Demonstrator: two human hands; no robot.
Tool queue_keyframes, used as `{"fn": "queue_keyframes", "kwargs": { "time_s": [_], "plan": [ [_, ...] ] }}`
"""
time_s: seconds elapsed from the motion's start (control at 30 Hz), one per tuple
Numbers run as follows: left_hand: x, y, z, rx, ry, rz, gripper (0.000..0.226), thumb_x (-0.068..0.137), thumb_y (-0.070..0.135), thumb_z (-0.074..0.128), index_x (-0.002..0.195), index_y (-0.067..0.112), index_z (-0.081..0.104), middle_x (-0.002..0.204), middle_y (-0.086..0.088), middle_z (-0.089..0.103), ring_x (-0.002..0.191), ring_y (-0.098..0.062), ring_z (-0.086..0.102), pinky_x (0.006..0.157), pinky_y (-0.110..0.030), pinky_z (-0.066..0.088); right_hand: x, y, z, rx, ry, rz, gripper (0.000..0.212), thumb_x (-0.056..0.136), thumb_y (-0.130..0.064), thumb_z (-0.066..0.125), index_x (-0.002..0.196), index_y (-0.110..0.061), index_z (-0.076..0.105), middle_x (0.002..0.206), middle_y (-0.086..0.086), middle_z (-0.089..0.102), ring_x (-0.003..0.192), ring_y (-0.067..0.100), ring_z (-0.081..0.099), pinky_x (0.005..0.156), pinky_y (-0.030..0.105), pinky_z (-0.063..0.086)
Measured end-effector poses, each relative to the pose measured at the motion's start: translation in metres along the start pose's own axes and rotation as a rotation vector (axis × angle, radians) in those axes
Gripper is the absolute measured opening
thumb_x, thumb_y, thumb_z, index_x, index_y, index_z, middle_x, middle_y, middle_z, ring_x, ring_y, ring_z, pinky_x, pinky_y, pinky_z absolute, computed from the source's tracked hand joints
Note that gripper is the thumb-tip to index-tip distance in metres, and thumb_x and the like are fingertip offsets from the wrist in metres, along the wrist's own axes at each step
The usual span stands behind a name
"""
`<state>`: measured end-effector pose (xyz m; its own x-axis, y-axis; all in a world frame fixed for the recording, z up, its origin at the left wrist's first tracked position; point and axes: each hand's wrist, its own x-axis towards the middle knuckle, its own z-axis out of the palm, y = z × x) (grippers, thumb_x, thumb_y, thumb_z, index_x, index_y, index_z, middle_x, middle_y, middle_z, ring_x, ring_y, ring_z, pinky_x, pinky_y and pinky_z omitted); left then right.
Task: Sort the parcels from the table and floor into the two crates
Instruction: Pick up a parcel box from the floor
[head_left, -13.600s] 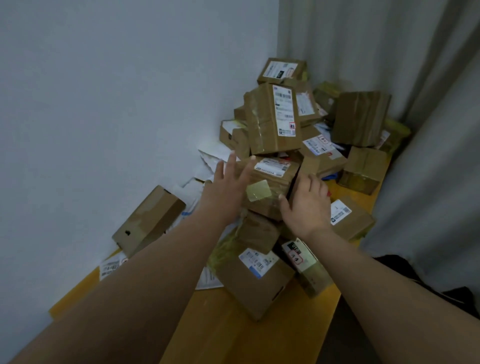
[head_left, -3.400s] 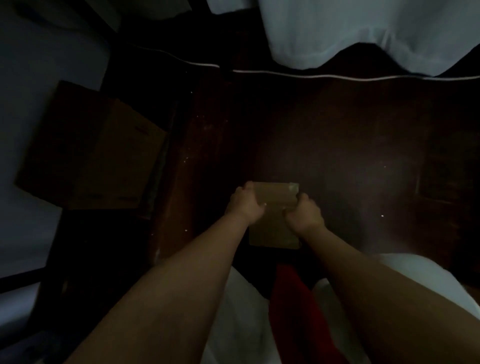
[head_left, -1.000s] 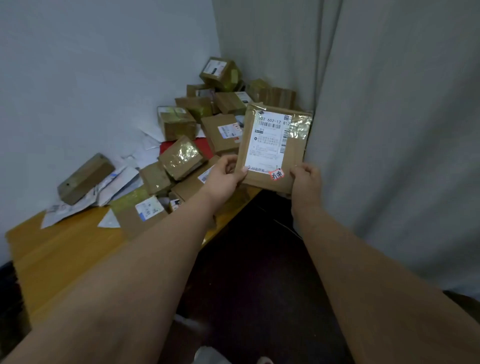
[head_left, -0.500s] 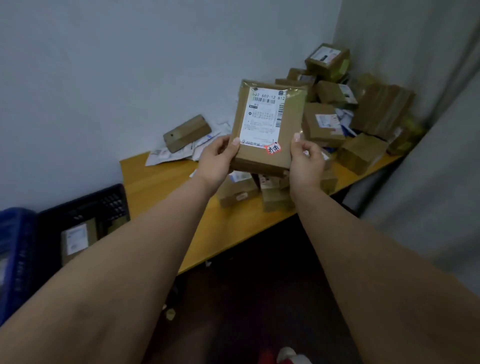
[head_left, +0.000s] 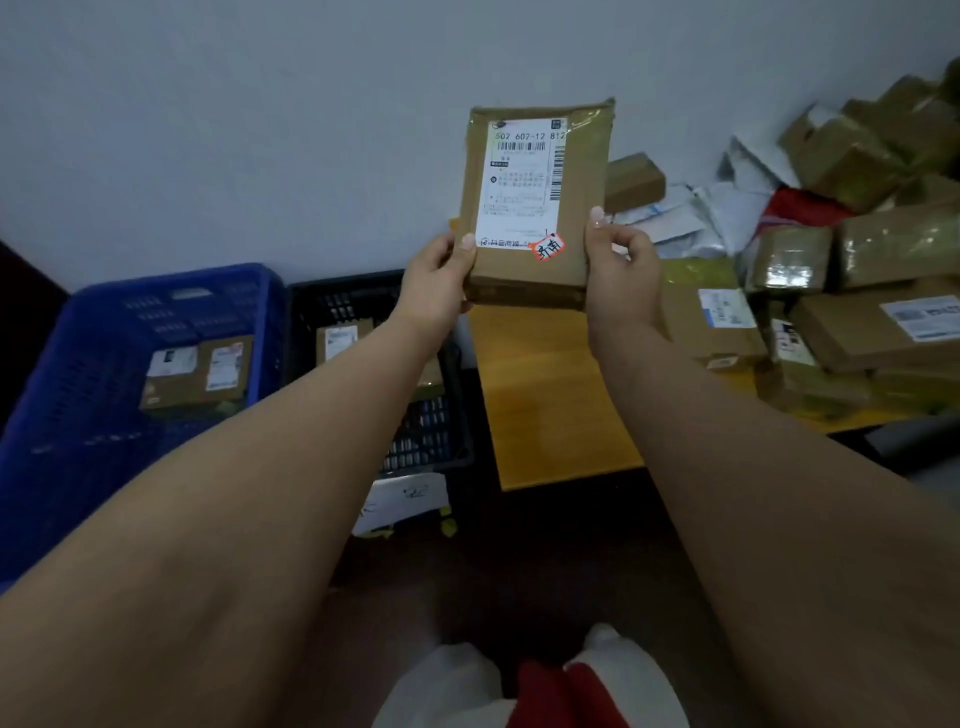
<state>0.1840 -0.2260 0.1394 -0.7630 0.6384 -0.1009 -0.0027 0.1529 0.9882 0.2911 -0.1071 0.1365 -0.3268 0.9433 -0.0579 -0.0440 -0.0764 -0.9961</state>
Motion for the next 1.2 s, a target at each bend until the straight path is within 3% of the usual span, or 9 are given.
{"fn": "queue_keyframes", "kwargs": {
  "time_s": [0.1, 0.3, 0.5, 0.7, 0.87, 0.97, 1.07, 1.13, 1.2],
  "plan": [
    [0.012, -0.011, -0.031, -0.016, 0.054, -0.001, 0.033, 0.104, 0.029, 0.041, 0.126, 0.012, 0.058, 0.102, 0.007, 0.064, 0.089, -0.004, 0.059, 0.077, -0.021, 0.055, 0.001, 0.013, 0.036, -0.013, -0.035, -0.002, 0.026, 0.090, -0.040, 0.065, 0.092, -0.014, 0.061, 0.105, 0.004, 0.068, 0.098, 0.017, 0.064, 0.080, 0.032, 0.055],
    [0.046, -0.032, -0.077, 0.017, 0.149, -0.028, 0.035, 0.102, 0.035, 0.046, 0.127, 0.014, 0.060, 0.118, -0.001, 0.064, 0.108, -0.016, 0.058, 0.096, -0.042, 0.052, 0.026, 0.043, 0.098, -0.071, -0.128, 0.075, 0.029, 0.089, -0.049, 0.062, 0.093, -0.020, 0.062, 0.109, 0.001, 0.066, 0.101, 0.015, 0.062, 0.088, 0.039, 0.055],
    [0.085, -0.036, -0.131, 0.078, 0.231, -0.058, 0.040, 0.100, 0.039, 0.048, 0.130, 0.015, 0.058, 0.118, 0.001, 0.064, 0.111, -0.015, 0.059, 0.098, -0.043, 0.051, 0.054, 0.054, 0.174, -0.101, -0.273, 0.111, 0.036, 0.089, -0.053, 0.060, 0.097, -0.018, 0.063, 0.109, 0.000, 0.065, 0.102, 0.015, 0.061, 0.093, 0.041, 0.053],
    [0.104, -0.030, -0.198, 0.094, 0.388, -0.123, 0.039, 0.099, 0.043, 0.048, 0.126, 0.016, 0.059, 0.116, 0.000, 0.063, 0.109, -0.018, 0.058, 0.092, -0.045, 0.054, 0.058, 0.049, 0.253, -0.149, -0.564, 0.118, 0.037, 0.087, -0.046, 0.066, 0.111, -0.018, 0.062, 0.111, -0.002, 0.064, 0.104, 0.017, 0.063, 0.091, 0.041, 0.054],
    [0.103, -0.037, -0.253, 0.163, 0.483, -0.200, 0.045, 0.097, 0.046, 0.049, 0.131, 0.016, 0.052, 0.122, -0.003, 0.057, 0.106, -0.018, 0.057, 0.084, -0.040, 0.057, 0.038, 0.054, 0.305, -0.136, -0.849, 0.166, 0.040, 0.089, -0.030, 0.068, 0.126, -0.019, 0.059, 0.117, -0.001, 0.065, 0.100, 0.013, 0.065, 0.078, 0.026, 0.055],
    [0.106, -0.038, -0.293, 0.216, 0.484, -0.260, 0.042, 0.098, 0.046, 0.047, 0.129, 0.018, 0.050, 0.124, -0.006, 0.056, 0.106, -0.024, 0.058, 0.083, -0.042, 0.055, 0.020, 0.054, 0.338, -0.196, -0.967, 0.167, 0.041, 0.090, -0.034, 0.067, 0.130, -0.028, 0.057, 0.117, -0.009, 0.065, 0.105, 0.012, 0.063, 0.082, 0.027, 0.052],
    [0.107, -0.042, -0.339, 0.240, 0.440, -0.291, 0.042, 0.098, 0.045, 0.047, 0.131, 0.019, 0.050, 0.123, -0.006, 0.057, 0.107, -0.026, 0.058, 0.069, -0.033, 0.053, -0.002, 0.057, 0.373, -0.261, -0.996, 0.140, 0.042, 0.090, -0.040, 0.065, 0.130, -0.031, 0.056, 0.108, -0.017, 0.064, 0.106, 0.012, 0.061, 0.086, 0.030, 0.050],
    [0.105, -0.047, -0.372, 0.269, 0.412, -0.299, 0.041, 0.098, 0.045, 0.049, 0.129, 0.019, 0.054, 0.122, -0.005, 0.058, 0.105, -0.023, 0.058, 0.073, -0.033, 0.051, -0.019, 0.061, 0.397, -0.293, -1.007, 0.126, 0.043, 0.091, -0.041, 0.063, 0.132, -0.030, 0.055, 0.110, -0.015, 0.061, 0.108, 0.013, 0.060, 0.092, 0.033, 0.050],
    [0.101, -0.056, -0.408, 0.302, 0.390, -0.303, 0.039, 0.097, 0.044, 0.050, 0.127, 0.019, 0.058, 0.119, -0.002, 0.059, 0.099, -0.017, 0.057, 0.077, -0.034, 0.050, -0.043, 0.064, 0.425, -0.329, -1.011, 0.118, 0.044, 0.093, -0.042, 0.059, 0.135, -0.029, 0.052, 0.110, -0.014, 0.057, 0.101, 0.010, 0.058, 0.080, 0.027, 0.049]
  ]
}}
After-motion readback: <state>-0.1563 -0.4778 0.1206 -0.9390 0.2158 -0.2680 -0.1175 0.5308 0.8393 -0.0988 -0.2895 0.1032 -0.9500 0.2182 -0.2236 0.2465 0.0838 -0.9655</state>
